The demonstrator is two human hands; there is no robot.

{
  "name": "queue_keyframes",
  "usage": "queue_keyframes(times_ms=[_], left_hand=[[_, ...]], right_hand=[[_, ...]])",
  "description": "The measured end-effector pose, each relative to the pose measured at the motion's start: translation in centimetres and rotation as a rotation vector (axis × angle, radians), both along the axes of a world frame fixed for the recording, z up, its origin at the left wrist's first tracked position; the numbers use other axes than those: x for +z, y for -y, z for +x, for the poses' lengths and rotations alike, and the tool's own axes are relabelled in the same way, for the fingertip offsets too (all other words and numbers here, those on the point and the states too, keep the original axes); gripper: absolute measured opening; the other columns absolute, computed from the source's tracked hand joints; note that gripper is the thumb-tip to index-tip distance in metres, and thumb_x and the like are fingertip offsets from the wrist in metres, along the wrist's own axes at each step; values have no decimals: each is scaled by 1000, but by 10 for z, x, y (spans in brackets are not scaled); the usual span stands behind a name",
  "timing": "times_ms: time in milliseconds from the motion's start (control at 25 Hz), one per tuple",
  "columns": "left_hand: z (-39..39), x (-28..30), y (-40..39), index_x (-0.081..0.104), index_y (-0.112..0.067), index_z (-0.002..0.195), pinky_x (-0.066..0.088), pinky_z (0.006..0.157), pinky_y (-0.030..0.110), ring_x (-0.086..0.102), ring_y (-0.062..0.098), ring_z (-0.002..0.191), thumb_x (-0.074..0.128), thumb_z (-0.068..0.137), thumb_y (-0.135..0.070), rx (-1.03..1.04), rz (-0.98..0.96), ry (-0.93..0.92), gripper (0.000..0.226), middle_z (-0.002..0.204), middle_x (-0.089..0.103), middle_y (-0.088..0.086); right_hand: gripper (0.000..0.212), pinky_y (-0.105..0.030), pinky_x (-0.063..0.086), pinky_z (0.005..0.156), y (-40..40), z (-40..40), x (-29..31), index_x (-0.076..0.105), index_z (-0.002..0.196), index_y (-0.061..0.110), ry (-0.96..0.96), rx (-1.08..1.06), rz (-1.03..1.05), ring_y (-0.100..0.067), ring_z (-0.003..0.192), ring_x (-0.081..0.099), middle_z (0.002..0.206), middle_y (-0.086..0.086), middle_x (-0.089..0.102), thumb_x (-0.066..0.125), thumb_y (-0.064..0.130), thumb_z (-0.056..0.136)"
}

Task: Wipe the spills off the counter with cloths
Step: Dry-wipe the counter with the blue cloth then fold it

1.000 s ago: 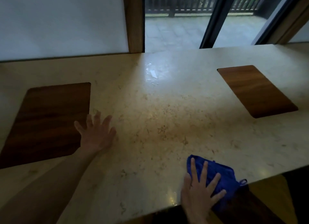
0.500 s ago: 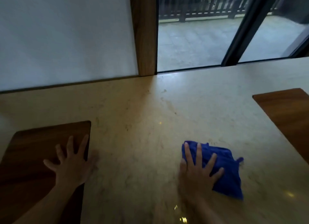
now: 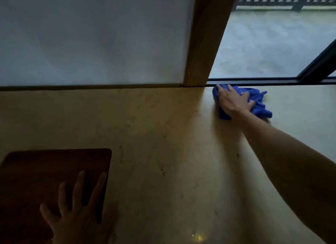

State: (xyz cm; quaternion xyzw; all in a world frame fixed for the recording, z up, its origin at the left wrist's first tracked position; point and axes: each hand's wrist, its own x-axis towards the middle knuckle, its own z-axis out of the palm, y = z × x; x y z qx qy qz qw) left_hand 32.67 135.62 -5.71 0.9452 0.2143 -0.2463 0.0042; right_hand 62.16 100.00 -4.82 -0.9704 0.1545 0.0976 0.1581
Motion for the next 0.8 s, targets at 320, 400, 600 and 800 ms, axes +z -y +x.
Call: queue_keyframes(times_ms=[320,400,600,800], left_hand=[[-13,-6,-5,-37,-60,129,-2,113,67,-23,30,145,-10,60,-88,-32,-21,171,79,157,-32,-8],[-17,-12,-10,-32,-60,133,-1,112,69,-18,32,146,-6,70,-87,-63,-12,195,74,159,-25,-7],[-24,-19,-17,-16,-57,143,-4,108,75,-13,36,147,9,79,-84,-129,-63,290,74,163,-12,-4],[-33,-5,-23,1,-53,148,-4,109,75,-11,36,148,11,80,-85,-180,-156,233,75,164,-6,-4]], right_hand=[[55,-82,-9,99,-11,-25,-16,3,145,59,52,254,-158,-38,147,-8,162,18,0,13,71,92],[51,-79,-10,102,-27,-58,-19,4,144,61,90,379,-134,-36,148,-9,162,21,-1,11,67,94],[48,-73,-14,106,-41,-217,-19,0,143,62,103,490,-89,-32,148,-12,161,21,-2,7,63,96],[51,-67,-11,111,-17,-426,-19,-8,142,62,76,386,-148,-26,149,-13,160,24,-8,-1,64,92]])
